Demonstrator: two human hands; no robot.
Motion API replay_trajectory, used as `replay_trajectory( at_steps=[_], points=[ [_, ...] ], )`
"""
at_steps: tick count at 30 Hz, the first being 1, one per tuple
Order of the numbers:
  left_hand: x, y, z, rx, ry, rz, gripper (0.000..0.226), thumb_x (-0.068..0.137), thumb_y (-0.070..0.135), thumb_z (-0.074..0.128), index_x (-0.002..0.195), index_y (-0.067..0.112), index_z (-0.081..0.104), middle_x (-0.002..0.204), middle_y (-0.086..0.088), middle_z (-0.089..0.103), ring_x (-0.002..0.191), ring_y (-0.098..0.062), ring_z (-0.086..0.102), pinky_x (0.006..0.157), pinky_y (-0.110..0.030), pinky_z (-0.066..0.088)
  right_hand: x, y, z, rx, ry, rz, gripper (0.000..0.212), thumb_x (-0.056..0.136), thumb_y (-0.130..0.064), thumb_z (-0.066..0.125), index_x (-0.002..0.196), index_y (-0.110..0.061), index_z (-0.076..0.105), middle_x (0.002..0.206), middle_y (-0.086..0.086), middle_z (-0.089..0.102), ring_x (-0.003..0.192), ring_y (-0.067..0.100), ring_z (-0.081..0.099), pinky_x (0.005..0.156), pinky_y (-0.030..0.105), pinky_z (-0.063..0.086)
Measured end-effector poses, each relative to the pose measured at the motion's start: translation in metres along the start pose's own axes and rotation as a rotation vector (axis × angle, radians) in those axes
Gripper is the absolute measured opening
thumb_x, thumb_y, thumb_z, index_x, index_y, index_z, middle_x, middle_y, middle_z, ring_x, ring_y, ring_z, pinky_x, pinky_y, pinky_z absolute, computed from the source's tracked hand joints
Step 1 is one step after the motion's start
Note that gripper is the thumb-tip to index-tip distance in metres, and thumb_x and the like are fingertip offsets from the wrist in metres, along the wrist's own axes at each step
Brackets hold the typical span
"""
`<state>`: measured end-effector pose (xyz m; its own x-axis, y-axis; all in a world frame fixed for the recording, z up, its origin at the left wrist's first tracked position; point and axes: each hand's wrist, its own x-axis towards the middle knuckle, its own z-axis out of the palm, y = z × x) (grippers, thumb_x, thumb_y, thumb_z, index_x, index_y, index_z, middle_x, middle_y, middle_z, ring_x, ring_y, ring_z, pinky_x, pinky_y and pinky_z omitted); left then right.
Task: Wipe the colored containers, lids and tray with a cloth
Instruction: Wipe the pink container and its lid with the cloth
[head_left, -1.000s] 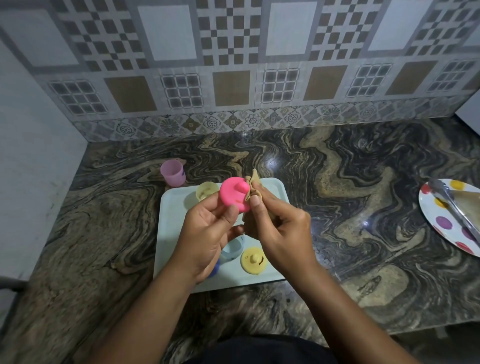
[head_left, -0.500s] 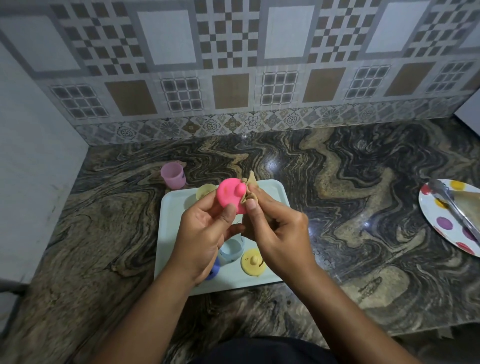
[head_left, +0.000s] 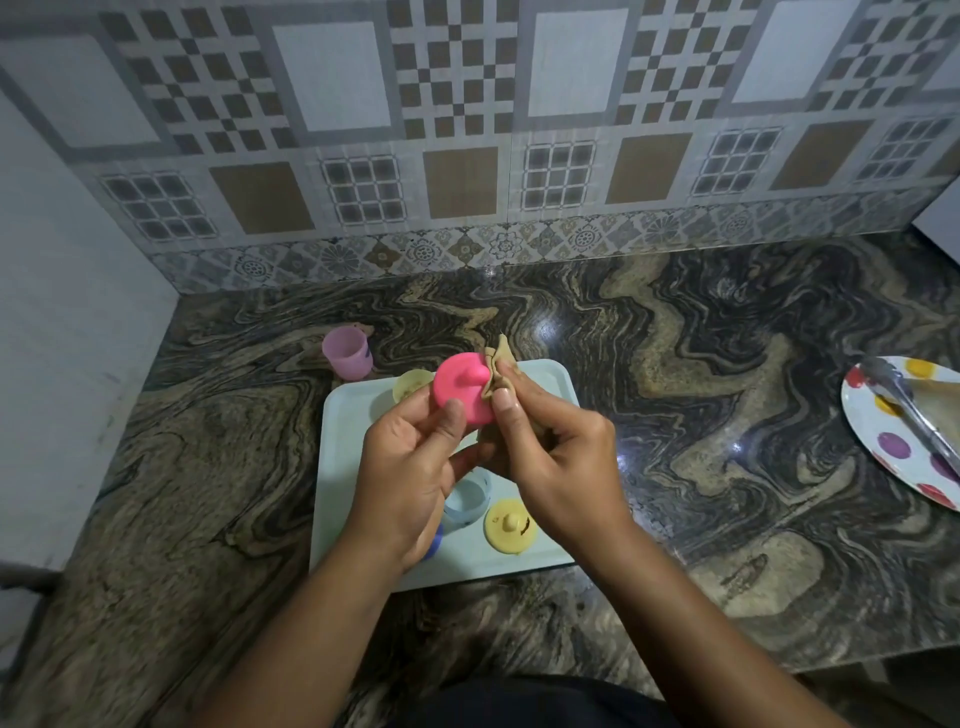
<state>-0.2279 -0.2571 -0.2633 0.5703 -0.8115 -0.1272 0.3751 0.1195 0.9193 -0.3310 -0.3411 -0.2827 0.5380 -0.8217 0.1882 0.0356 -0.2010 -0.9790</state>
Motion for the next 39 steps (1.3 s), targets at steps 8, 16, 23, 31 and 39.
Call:
replay_trajectory(
  at_steps=[8, 16, 23, 31, 39],
  points=[
    [0.0, 0.006, -0.005, -0.035, 0.036, -0.052, 0.036, 0.089, 0.035, 0.053, 0.108, 0.009, 0.07, 0.106, -0.009, 0.075, 0.095, -0.017, 0.07, 0.068, -0.028, 0.057, 0.002, 0.003, -0.003, 0.026, 0.034, 0.094, 0.032, 0.096, -0.045, 0.062, 0.116, -0.025, 0.078, 0.088, 0.003, 0.078, 0.08, 0.018, 0.072, 0.064, 0.057, 0.059],
    [-0.003, 0.006, -0.007, 0.072, 0.01, -0.022, 0.037, 0.092, 0.02, 0.056, 0.127, 0.012, 0.064, 0.117, -0.007, 0.073, 0.105, -0.016, 0.068, 0.076, -0.029, 0.056, -0.006, 0.0, 0.001, 0.001, 0.031, -0.045, 0.028, 0.097, -0.035, 0.064, 0.124, -0.034, 0.071, 0.123, -0.003, 0.074, 0.112, 0.023, 0.072, 0.092, 0.05, 0.06],
    [-0.007, 0.005, -0.002, 0.035, -0.014, -0.035, 0.036, 0.09, 0.023, 0.056, 0.121, 0.008, 0.066, 0.115, -0.007, 0.074, 0.104, -0.018, 0.07, 0.08, -0.031, 0.059, 0.006, 0.005, -0.001, 0.028, 0.041, 0.1, 0.035, 0.093, -0.055, 0.06, 0.108, -0.031, 0.079, 0.069, 0.016, 0.068, 0.064, 0.03, 0.069, 0.055, 0.064, 0.056],
    [-0.003, 0.007, -0.005, -0.06, 0.141, -0.029, 0.046, 0.088, 0.024, 0.061, 0.132, 0.012, 0.059, 0.109, -0.01, 0.074, 0.084, -0.014, 0.068, 0.061, -0.022, 0.052, -0.006, 0.002, -0.001, 0.006, -0.011, -0.021, 0.031, 0.097, -0.038, 0.063, 0.125, -0.028, 0.072, 0.089, -0.025, 0.069, 0.081, -0.001, 0.068, 0.075, 0.027, 0.055],
    [-0.008, 0.007, 0.0, 0.022, 0.015, 0.024, 0.062, 0.081, 0.018, 0.064, 0.14, 0.017, 0.049, 0.118, -0.004, 0.073, 0.107, -0.015, 0.069, 0.085, -0.032, 0.059, 0.001, -0.004, -0.002, 0.066, 0.025, 0.053, 0.03, 0.1, -0.042, 0.06, 0.099, -0.02, 0.079, 0.069, 0.022, 0.066, 0.064, 0.021, 0.061, 0.056, 0.062, 0.054]
  ],
)
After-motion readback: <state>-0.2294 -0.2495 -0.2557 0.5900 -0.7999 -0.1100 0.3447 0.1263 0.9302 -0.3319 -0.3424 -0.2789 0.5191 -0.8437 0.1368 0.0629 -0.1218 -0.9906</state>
